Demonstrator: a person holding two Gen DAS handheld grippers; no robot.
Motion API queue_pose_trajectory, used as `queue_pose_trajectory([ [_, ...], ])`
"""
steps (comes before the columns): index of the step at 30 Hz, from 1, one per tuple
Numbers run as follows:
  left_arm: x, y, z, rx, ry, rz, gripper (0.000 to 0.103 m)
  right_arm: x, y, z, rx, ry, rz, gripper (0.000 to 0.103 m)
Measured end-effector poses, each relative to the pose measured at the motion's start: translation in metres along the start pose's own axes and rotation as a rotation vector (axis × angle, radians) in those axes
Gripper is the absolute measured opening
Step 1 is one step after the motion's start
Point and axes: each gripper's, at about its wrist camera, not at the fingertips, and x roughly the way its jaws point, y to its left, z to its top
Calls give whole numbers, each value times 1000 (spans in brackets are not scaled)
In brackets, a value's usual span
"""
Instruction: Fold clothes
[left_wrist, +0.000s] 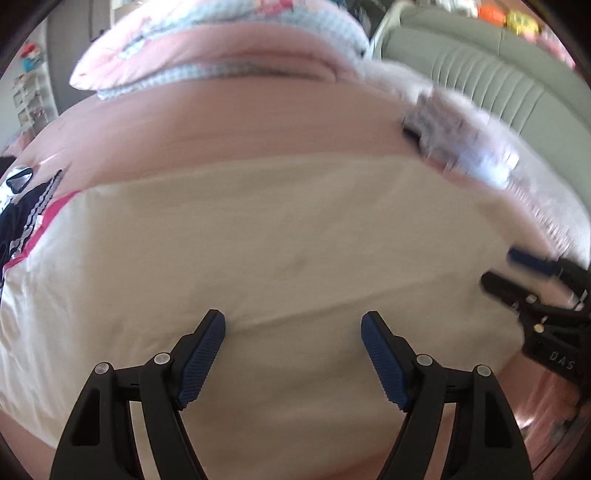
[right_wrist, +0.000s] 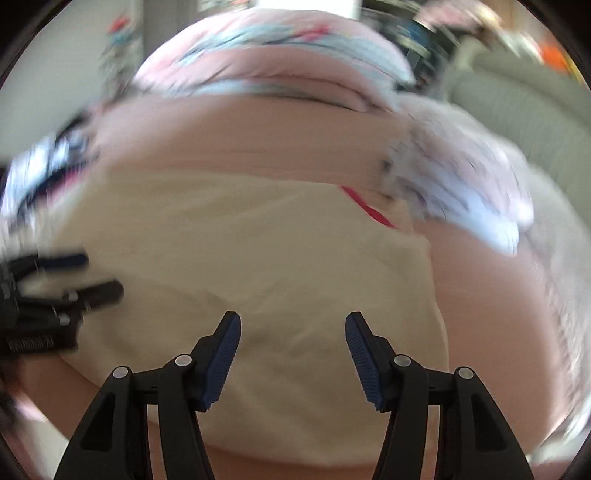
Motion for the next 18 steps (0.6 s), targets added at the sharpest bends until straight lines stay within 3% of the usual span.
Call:
queue_pose_trajectory([
  [3, -10, 9, -11, 75, -1, -16, 75, 17, -10, -9, -26, 83, -112, 61],
  [7, -24, 49, -33, 108, 17, 26, 77, 13, -44, -19, 90, 115, -173, 65],
  [11, -47, 119, -48, -62, 46, 37, 78, 8, -65, -30, 159, 137, -230, 68],
  [13, -59, 148, -64, -117, 52, 176, 78, 7, -71, -34, 182, 144, -239, 70],
  [14, -67, 164, -73, -161, 47, 195, 77, 7, -75, -35, 195, 149, -240, 71],
  [16, -83, 195, -90, -282, 16, 156, 72, 7, -84, -39, 228, 154, -231, 74],
  [18, -96, 203, -93, -322, -9, 186, 70, 5, -90, -41, 255, 154, -234, 75],
])
